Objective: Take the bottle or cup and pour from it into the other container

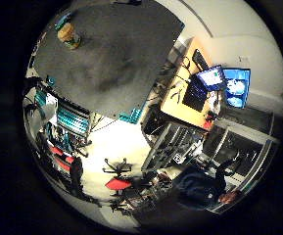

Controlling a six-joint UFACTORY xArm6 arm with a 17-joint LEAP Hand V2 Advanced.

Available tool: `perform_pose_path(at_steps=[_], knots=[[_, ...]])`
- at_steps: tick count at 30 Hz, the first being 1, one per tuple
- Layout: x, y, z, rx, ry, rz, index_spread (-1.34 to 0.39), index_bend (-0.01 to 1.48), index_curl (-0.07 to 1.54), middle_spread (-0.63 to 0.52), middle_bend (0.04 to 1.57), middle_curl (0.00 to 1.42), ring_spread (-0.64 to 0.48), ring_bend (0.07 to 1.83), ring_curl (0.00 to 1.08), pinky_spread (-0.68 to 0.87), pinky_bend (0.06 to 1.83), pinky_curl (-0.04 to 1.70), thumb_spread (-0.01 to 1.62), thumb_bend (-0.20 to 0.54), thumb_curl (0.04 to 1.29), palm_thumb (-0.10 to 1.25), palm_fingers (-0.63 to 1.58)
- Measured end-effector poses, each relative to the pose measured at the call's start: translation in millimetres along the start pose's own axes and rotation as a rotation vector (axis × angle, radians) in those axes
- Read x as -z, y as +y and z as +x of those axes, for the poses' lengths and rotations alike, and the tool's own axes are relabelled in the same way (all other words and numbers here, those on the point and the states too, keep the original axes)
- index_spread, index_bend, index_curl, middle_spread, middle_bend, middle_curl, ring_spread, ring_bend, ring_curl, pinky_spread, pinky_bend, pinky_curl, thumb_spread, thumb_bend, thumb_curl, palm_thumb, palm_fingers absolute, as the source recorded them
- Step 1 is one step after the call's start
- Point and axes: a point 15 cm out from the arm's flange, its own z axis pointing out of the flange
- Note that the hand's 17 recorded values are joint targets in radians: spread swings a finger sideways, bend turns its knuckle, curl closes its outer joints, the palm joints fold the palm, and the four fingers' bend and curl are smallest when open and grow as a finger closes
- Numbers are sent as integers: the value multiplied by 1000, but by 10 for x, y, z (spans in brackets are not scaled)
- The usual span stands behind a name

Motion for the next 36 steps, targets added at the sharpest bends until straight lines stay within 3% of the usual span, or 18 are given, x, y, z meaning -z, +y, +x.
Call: perform_pose_path(at_steps=[11,21,36], knots=[[-57,68,-141,-70,-118,139,-355,164,290,-45,350,349,137,336,226,463,639,-2,1030,-27,314,551,305],[-222,74,-242,-201,-292,392,-325,157,274,-44,321,348,168,392,232,479,757,-2,985,-31,301,485,288],[-1145,-209,-661,-302,-583,564,-297,152,280,1,315,350,187,443,227,492,814,-3,969,-28,300,480,250]])
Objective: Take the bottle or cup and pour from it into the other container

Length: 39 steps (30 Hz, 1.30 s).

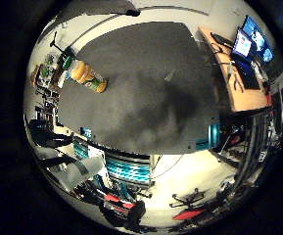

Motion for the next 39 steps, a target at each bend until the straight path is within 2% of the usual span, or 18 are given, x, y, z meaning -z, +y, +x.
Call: perform_pose_path(at_steps=[5,15,24,31,39], knots=[[-315,126,102,-31,-18,22,-280,157,273,23,295,347,185,461,227,491,868,-3,970,-29,300,462,209],[-850,-58,85,-45,-136,241,-261,159,280,18,319,357,185,508,226,480,888,-7,988,-25,306,489,226],[-926,-109,209,-67,-129,272,-263,172,292,13,326,356,172,533,216,483,892,-7,1016,-23,312,527,235],[-1369,75,178,-118,-189,281,-264,166,296,2,334,357,162,550,211,484,879,-7,1026,-24,311,540,246],[-1468,55,271,-126,-190,278,-254,162,294,-3,350,361,152,579,205,463,889,-6,1028,-25,308,545,252]])
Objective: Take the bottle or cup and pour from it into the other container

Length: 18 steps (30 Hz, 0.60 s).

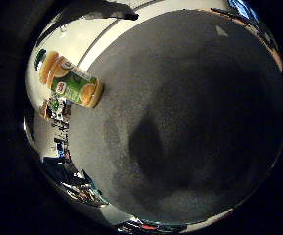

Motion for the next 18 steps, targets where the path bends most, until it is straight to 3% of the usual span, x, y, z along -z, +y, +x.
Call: perform_pose_path(at_steps=[18], knots=[[-359,-291,-244,53,-52,-12,-255,169,304,-15,365,359,141,615,187,459,893,-7,1035,-27,313,553,261]])
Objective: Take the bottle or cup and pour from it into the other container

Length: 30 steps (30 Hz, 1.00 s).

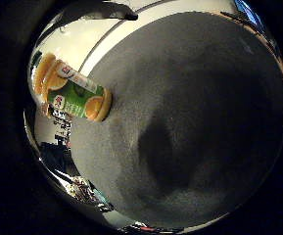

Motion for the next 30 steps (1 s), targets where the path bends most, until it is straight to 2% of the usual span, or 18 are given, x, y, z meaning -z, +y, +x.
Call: perform_pose_path(at_steps=[5,12,22,30], knots=[[-66,-31,-43,1,-10,-7,-255,165,303,-18,364,357,141,620,184,463,902,-7,1037,-25,308,548,266],[-146,-29,-27,-2,-5,-6,-243,159,284,-23,356,357,69,774,213,402,1016,-11,1038,-24,308,551,353],[-292,-48,-95,6,-17,-33,-223,196,335,-78,509,411,-45,948,250,140,1111,-16,1054,-23,343,638,518],[-459,-28,-162,-3,-44,-69,-226,218,399,-81,598,444,-72,1025,265,47,1110,-20,1050,-22,358,660,580]])
